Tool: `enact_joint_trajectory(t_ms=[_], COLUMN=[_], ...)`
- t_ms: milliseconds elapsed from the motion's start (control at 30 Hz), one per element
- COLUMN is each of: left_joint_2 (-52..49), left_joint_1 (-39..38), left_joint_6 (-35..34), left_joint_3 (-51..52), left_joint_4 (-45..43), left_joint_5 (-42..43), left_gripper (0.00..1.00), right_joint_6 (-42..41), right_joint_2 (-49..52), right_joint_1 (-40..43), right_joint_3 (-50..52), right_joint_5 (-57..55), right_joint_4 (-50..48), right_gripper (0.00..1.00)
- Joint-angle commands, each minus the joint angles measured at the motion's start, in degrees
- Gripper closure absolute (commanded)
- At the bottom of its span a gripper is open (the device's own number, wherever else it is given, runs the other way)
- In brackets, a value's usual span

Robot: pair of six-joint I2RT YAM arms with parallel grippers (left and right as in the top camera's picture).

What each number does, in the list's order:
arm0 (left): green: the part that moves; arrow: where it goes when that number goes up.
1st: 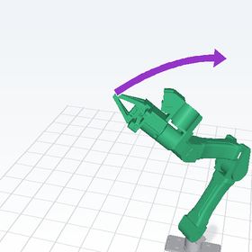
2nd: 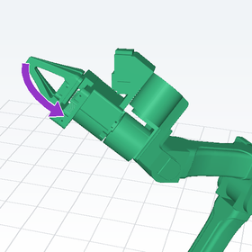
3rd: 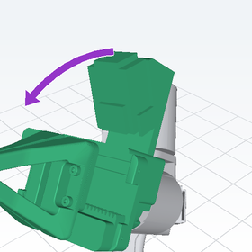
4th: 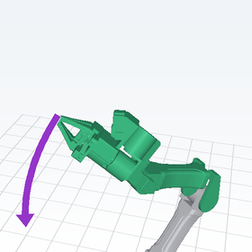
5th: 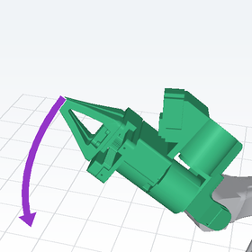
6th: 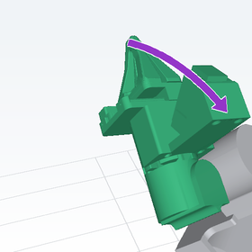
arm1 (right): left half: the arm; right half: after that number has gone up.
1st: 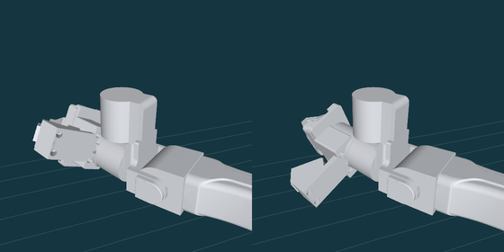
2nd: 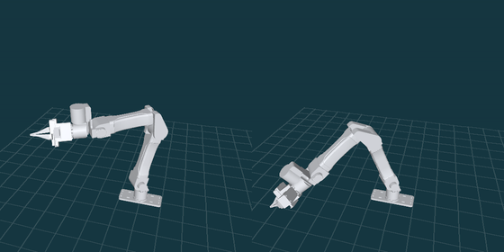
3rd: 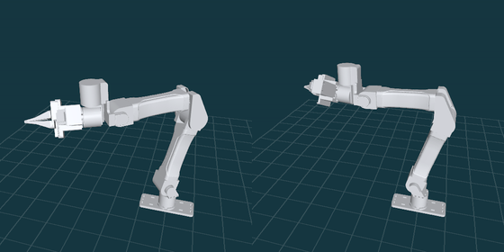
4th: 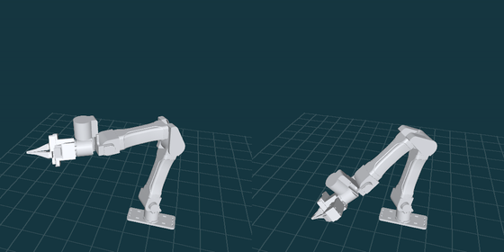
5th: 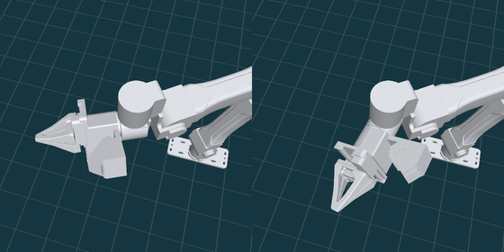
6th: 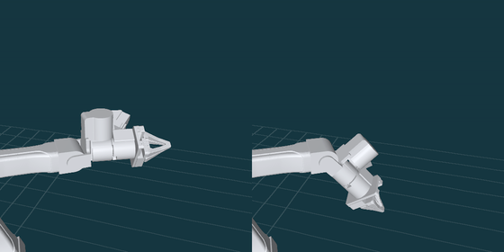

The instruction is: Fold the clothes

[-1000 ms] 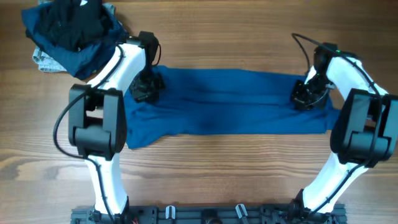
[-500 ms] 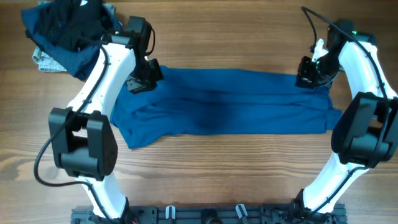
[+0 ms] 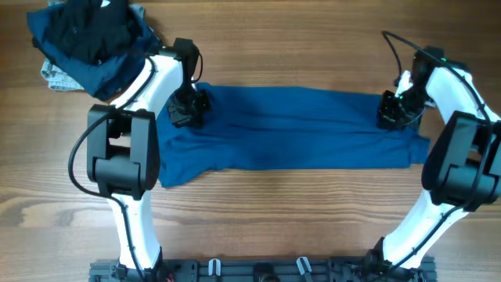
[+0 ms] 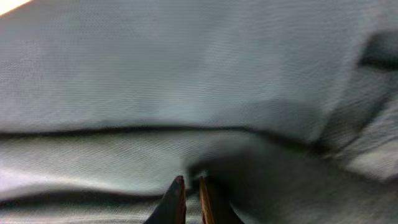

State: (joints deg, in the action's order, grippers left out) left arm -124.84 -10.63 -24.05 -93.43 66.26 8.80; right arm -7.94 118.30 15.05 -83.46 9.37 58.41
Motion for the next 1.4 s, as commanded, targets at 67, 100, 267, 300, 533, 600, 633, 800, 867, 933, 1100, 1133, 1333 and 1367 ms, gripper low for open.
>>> enact_joint_trajectory(t_ms=[67,100,267,300,533,600,633,800,867,933,1100,1133,1333,1367], left_joint_2=[-0.8,-0.8,0.4,1.4,9.0,11.5,12.8,17.2,17.2,17.2,17.2,17.2,17.2,17.2], left_joint_1=[3.5,4.3,7.0,7.2,7.2,7.2,7.2,7.1,7.1,7.1,7.1,7.1,7.1,7.1], left_joint_6=[1.2,1.3,1.4,1.4,1.3,1.3,1.1,1.2,1.2,1.2,1.2,1.2,1.2,1.2], left_joint_3=[0.5,0.5,0.5,0.5,0.5,0.5,0.5,0.5,0.5,0.5,0.5,0.5,0.5,0.5], left_joint_4=[1.8,1.9,2.9,3.2,6.8,7.2,7.3,9.0,9.4,9.4,8.5,8.5,8.3,8.2], left_joint_5=[-3.0,-3.6,-5.0,-5.7,-9.2,-9.4,-9.3,-8.9,-8.9,-8.9,-8.9,-8.9,-8.9,-8.9], left_gripper=[0.96,0.96,0.96,0.96,0.96,0.96,0.96,0.21,0.02,0.0,0.0,0.01,0.0,0.0], right_joint_6=[-2.6,-3.9,-4.5,-5.5,-6.7,-6.6,-6.6,-6.6,-6.6,-2.6,18.4,18.4,20.7,21.9], right_joint_2=[1.5,1.5,1.5,1.5,1.5,1.4,1.2,0.0,0.0,0.0,0.0,0.0,0.4,0.4], right_joint_1=[3.5,4.0,4.3,4.3,4.3,4.3,4.3,5.6,8.1,11.4,21.0,22.2,23.8,23.7], right_joint_3=[1.7,1.7,0.9,-0.1,-12.5,-16.6,-18.4,-21.1,-21.1,-21.0,-16.9,-15.1,-5.2,-4.2], right_joint_5=[-4.5,-7.0,-9.4,-10.9,-12.6,-12.6,-12.6,-13.9,-13.8,-10.2,14.1,14.1,17.2,18.3], right_joint_4=[-0.4,-0.6,-1.4,-0.6,8.2,11.9,13.6,16.4,16.1,15.3,14.2,12.8,2.2,1.1], right_gripper=[0.9,0.9,0.9,0.9,0.9,0.9,0.9,0.0,0.0,0.0,0.0,0.01,0.03,0.02])
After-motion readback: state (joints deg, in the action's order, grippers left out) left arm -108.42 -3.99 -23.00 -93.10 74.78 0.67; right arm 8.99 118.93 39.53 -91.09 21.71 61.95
